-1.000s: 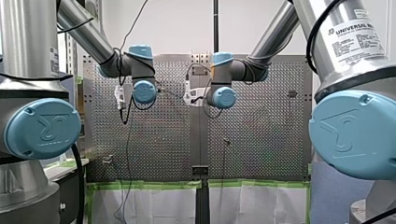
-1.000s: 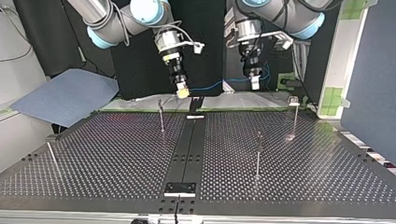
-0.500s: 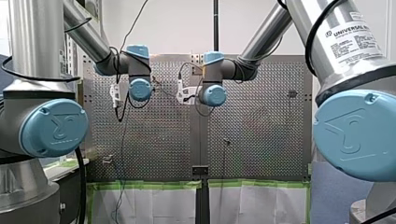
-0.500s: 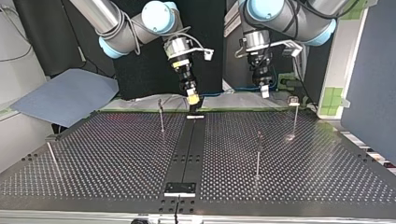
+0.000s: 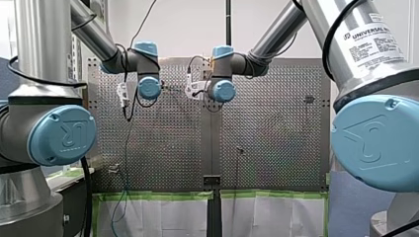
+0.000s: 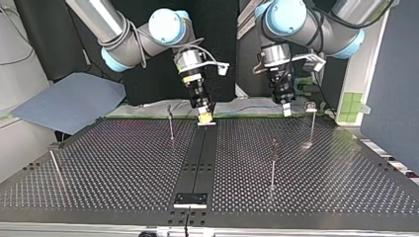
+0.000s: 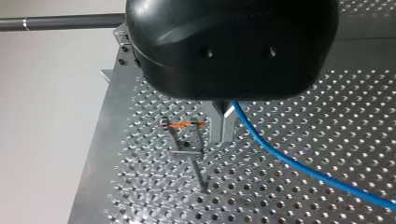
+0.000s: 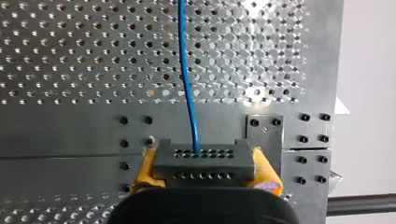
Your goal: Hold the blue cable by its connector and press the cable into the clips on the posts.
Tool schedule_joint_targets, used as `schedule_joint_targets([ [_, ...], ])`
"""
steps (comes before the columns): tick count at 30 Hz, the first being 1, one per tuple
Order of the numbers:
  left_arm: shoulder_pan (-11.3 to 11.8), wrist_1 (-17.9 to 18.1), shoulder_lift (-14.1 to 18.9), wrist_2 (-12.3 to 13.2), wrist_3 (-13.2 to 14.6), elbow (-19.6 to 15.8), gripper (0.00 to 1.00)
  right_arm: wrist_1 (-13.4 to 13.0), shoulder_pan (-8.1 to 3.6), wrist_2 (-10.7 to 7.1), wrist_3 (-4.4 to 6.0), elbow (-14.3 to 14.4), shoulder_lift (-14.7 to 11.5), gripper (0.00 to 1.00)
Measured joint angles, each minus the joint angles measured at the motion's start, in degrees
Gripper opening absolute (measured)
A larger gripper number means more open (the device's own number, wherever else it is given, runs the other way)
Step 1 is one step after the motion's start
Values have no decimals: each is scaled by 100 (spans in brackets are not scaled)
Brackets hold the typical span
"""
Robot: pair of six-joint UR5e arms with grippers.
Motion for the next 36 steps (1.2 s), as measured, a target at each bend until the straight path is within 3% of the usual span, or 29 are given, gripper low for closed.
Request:
schedule_joint_targets([
  [6, 78, -121, -139, 19, -32, 255, 0, 91, -21, -16, 87, -189, 77, 0],
  [11, 158, -130, -211, 29, -28, 342, 0, 255, -22, -34, 118, -417, 298, 0],
  [25, 354, -188, -314, 245, -31, 558, 0, 319, -157, -134, 385, -828, 453, 0],
  [32, 414, -215, -392, 369, -34, 622, 0, 348, -167, -198, 415, -1016, 608, 0],
  [36, 428, -232, -399, 444, -50, 679, 0, 444, -110, -200, 417, -1169, 697, 0],
])
